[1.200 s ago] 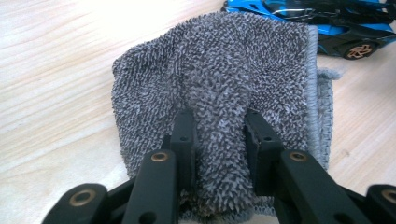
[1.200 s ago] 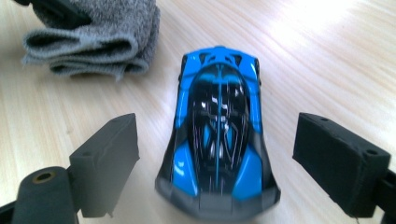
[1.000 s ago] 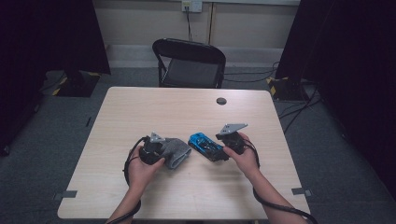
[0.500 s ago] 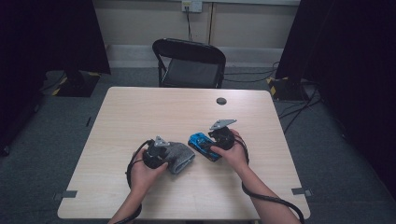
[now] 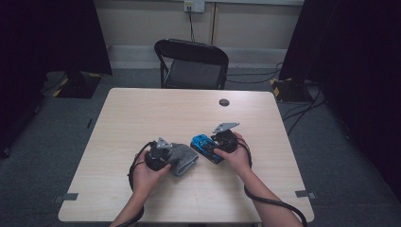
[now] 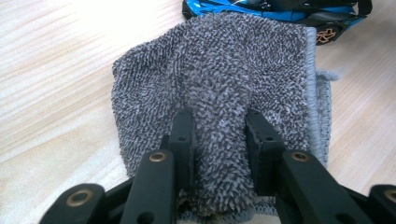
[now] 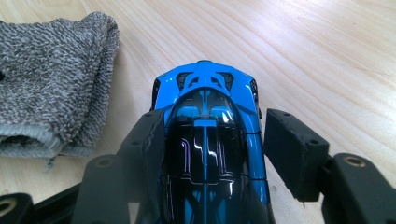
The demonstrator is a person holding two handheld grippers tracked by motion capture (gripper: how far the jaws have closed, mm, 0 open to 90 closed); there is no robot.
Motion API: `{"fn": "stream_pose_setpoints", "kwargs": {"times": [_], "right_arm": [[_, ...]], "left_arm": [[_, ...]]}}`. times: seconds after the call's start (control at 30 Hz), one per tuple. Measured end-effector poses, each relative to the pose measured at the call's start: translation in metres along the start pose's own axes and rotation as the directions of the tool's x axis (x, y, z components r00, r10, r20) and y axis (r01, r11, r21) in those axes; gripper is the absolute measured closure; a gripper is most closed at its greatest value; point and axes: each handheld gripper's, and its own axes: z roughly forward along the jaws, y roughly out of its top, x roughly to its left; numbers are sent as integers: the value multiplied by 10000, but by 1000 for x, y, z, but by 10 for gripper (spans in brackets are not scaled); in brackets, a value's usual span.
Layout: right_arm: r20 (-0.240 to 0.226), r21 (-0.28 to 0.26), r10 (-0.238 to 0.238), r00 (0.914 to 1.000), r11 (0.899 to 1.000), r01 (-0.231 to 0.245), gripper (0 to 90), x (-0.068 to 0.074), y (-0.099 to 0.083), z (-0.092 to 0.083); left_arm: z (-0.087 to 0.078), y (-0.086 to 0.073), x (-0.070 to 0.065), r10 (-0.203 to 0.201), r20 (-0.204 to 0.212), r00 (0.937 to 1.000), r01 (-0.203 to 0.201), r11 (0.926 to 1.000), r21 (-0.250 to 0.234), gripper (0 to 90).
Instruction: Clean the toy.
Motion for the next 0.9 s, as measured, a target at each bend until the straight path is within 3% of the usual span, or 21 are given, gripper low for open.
{"fn": "stream_pose_setpoints", "kwargs": {"times": [0.33,0.43,0.6,0.73,0.9], "right_arm": [[-2,-162,295,9996,9994,-295,377,-1,-5,-1],[-82,-288,127,9999,9995,-129,367,1,-1,-5],[61,2,-59,10000,10000,59,374,3,-1,-3],[53,-139,-13,10000,9999,14,374,3,-4,-2],[127,55,-327,9994,9995,327,395,6,-2,-1]], "left_arm": [[6,4,-14,509,150,9986,-512,9985,167,679],[9,6,-21,724,236,9971,-729,9971,214,680],[14,7,-27,839,298,9960,-847,9960,283,680],[15,7,-28,860,324,9958,-869,9958,287,679],[17,8,-32,937,354,9950,-947,9952,254,679]]}}
